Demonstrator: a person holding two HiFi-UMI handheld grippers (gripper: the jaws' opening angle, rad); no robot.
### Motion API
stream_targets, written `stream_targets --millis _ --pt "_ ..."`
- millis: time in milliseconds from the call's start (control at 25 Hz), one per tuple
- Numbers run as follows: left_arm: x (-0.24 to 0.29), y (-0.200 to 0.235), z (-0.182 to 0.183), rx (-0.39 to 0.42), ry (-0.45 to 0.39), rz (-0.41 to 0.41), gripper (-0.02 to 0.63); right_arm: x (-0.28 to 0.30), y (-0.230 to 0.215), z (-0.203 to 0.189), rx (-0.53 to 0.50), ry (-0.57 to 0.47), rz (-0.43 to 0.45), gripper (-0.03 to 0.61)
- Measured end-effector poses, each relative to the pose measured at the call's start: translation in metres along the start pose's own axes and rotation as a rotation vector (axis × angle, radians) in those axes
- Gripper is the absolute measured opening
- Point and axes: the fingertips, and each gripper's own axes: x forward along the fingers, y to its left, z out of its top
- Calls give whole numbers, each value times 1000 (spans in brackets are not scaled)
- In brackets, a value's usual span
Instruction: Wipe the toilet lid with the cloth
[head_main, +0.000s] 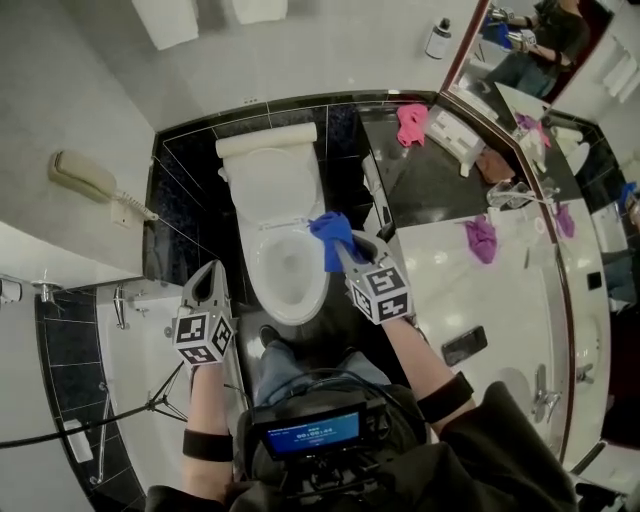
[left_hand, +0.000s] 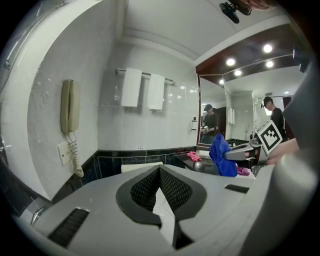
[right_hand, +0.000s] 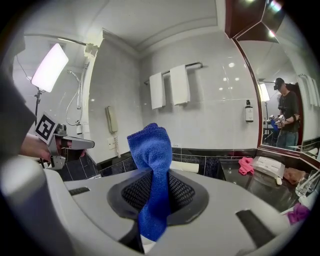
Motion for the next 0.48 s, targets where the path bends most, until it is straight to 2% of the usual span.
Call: stream_targets --millis 480 --pt "-32 -13 -6 34 -7 20 0 -29 -1 -12 17 12 -15 97"
